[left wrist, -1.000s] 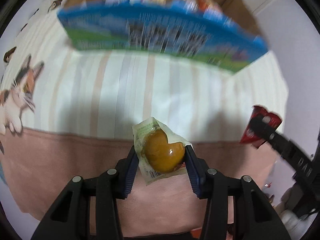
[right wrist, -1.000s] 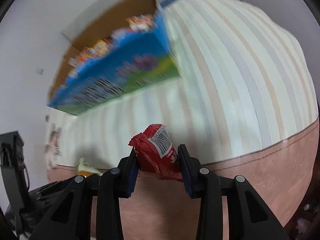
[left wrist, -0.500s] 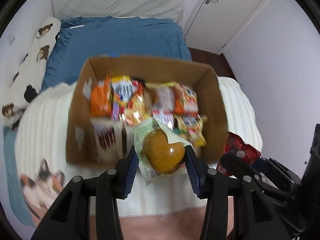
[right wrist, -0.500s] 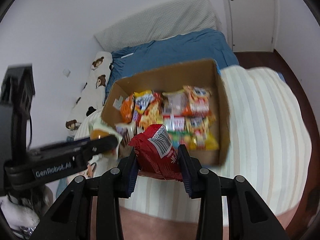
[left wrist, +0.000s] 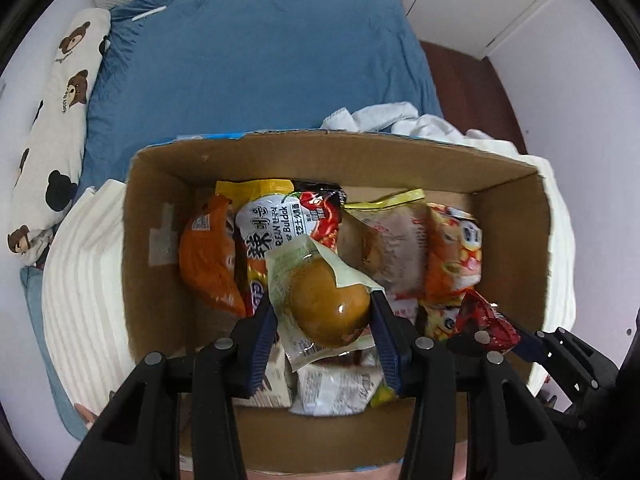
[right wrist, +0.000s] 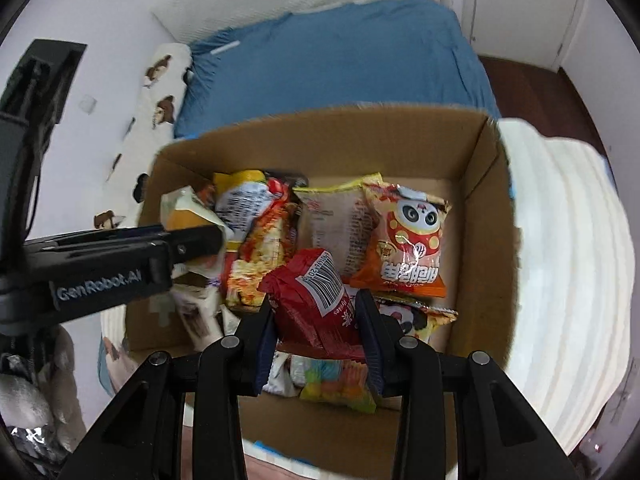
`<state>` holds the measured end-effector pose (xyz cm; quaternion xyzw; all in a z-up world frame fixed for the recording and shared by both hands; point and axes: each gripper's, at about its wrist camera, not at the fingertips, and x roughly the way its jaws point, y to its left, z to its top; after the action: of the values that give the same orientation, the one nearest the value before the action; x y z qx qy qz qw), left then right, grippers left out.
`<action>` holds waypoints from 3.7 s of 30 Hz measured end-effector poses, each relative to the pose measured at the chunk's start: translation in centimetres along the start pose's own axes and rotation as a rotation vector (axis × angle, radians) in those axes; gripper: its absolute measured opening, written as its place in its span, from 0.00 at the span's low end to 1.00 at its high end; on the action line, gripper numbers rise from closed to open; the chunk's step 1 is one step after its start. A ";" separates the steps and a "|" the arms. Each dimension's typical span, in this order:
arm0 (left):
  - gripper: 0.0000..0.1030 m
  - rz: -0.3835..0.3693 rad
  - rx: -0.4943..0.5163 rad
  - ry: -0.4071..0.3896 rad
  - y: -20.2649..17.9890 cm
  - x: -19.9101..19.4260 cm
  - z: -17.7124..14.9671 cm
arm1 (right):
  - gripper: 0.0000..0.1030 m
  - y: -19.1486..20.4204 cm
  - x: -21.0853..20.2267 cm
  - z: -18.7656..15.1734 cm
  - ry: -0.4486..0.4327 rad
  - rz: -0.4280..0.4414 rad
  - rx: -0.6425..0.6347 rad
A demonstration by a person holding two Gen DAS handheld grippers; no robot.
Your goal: Organize snacks
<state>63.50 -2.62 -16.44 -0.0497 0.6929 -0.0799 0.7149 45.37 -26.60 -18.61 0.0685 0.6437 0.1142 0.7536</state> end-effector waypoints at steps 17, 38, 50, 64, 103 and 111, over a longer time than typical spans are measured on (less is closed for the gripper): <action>0.89 0.063 -0.003 -0.004 0.7 1.0 -0.7 | 0.95 -2.4 3.3 0.7 0.090 -0.098 0.052; 0.95 0.133 0.025 -0.264 0.4 -6.4 -9.1 | 0.97 -1.2 -4.2 -5.0 -0.097 -0.187 0.025; 0.95 0.139 0.032 -0.482 -1.5 -12.4 -19.0 | 0.97 1.5 -11.6 -13.8 -0.295 -0.163 -0.007; 0.95 0.135 -0.002 -0.653 -1.9 -18.3 -30.7 | 0.97 3.1 -21.3 -24.0 -0.494 -0.117 -0.026; 1.00 0.178 -0.056 -0.759 -1.5 -22.1 -38.4 | 1.00 4.8 -28.7 -33.8 -0.672 -0.209 -0.056; 1.00 0.214 -0.062 -0.735 -0.9 -20.7 -34.6 | 1.00 4.4 -26.2 -30.0 -0.652 -0.231 -0.035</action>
<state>28.30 1.64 2.81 -0.0238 0.3939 0.0393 0.9180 11.61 -30.52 2.64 0.0150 0.3703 0.0113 0.9287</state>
